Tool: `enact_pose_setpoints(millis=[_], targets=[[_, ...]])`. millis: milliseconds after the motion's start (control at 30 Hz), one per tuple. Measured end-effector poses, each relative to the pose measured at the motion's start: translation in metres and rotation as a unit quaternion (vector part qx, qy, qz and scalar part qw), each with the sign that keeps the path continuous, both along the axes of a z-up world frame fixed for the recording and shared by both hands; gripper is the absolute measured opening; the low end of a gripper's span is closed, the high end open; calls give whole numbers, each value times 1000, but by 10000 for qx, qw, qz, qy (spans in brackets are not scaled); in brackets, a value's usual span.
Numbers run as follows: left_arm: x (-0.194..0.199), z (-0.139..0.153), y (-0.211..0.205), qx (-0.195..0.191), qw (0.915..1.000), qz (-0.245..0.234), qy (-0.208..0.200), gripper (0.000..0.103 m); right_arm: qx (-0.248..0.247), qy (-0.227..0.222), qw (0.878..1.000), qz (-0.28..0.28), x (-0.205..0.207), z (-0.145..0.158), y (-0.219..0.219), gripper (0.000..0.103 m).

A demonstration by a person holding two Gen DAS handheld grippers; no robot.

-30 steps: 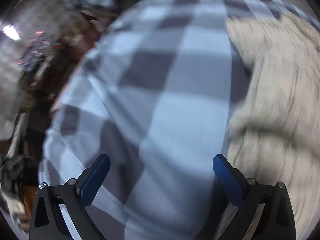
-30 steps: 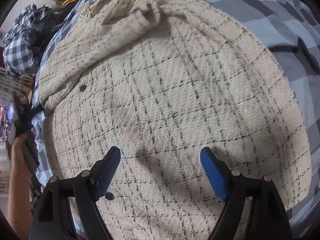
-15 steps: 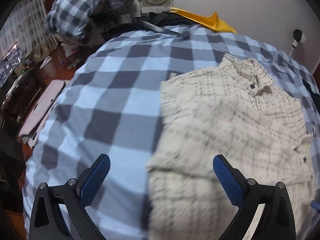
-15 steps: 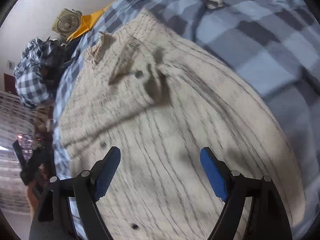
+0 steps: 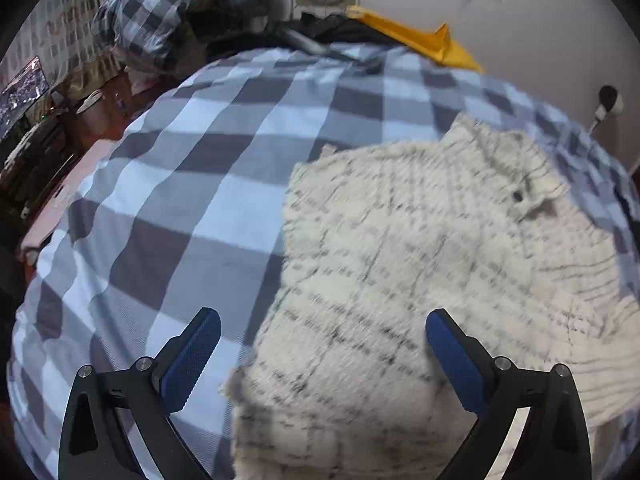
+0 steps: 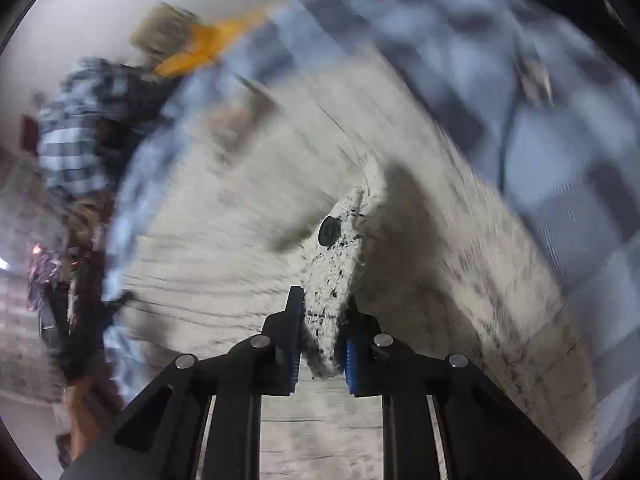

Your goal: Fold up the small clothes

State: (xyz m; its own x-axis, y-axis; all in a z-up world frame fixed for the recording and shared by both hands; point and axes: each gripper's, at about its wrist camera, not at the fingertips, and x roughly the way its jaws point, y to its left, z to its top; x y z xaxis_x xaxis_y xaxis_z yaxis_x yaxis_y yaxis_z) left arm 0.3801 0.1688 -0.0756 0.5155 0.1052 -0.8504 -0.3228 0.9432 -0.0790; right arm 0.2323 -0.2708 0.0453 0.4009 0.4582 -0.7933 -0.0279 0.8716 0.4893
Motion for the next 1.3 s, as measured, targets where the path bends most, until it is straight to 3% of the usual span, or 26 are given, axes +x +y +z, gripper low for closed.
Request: enact_pose_setpoints(millis=[100, 167, 200, 233, 267, 300, 333, 367, 400, 467, 533, 600, 667, 767, 833, 900, 967, 1033, 1167, 1300], targets=[[1, 0, -6, -308, 9995, -65, -102, 103, 494, -1098, 9923, 278, -11, 60, -4, 13], [5, -10, -10, -486, 9986, -131, 176, 103, 810, -1721, 9812, 313, -16, 75, -20, 13], [9, -21, -14, -537, 9975, -191, 423, 103, 777, -1830, 9797, 264, -15, 71, -24, 13], [12, -31, -17, -487, 9962, -233, 689, 103, 544, -1755, 9829, 140, -10, 59, -31, 21], [15, -43, -22, -311, 9940, -254, 1017, 103, 128, -1425, 9897, -49, -3, 41, -38, 42], [17, -53, -29, -38, 9914, -330, 1263, 103, -571, -741, 9951, -332, 6, 12, -47, 55], [17, -56, -37, 188, 9904, -456, 1292, 103, -1296, 85, 9895, -635, 11, -18, -57, 62], [16, -55, -45, 430, 9893, -565, 1276, 103, -1767, 775, 9767, -943, 10, -44, -71, 62], [16, -52, -52, 625, 9879, -634, 1269, 103, -1756, 1255, 9656, -1452, -1, -63, -95, 62], [15, -37, -60, 850, 9879, -735, 1068, 103, -1140, 1175, 9622, -2178, -18, -62, -117, 62], [5, -5, -65, 1132, 9908, -636, 374, 103, -839, 945, 9552, -2676, -38, -43, -129, 62], [-10, 26, -69, 1253, 9904, -471, -345, 103, -798, 436, 9679, -2343, -40, -16, -112, 62], [-17, 34, -71, 1101, 9913, -370, -616, 103, -764, -27, 9816, -1749, -38, 5, -80, 67], [-9, 5, -77, 1023, 9937, -453, -111, 103, -96, -376, 9965, -734, -32, 9, -38, 78], [-5, -26, -80, 1362, 9890, -517, 258, 103, 107, -308, 9991, -273, -17, -4, -22, 78], [-4, -57, -84, 1645, 9834, -603, 465, 103, -411, -78, 9990, -178, -11, -29, -5, 78], [-20, -66, -82, 1643, 9847, -570, -137, 103, -1108, 87, 9937, -155, -11, -56, 1, 78], [-25, -68, -79, 1536, 9866, -473, -276, 103, -1414, 105, 9899, -27, -12, -70, 3, 78], [-28, -42, -75, 1638, 9852, -481, 151, 103, -1678, 4, 9858, 51, -23, -48, 9, 78], [-88, 23, -74, 1838, 9798, -719, -316, 103, -1053, -386, 9937, -4, -60, 13, -9, 78]])
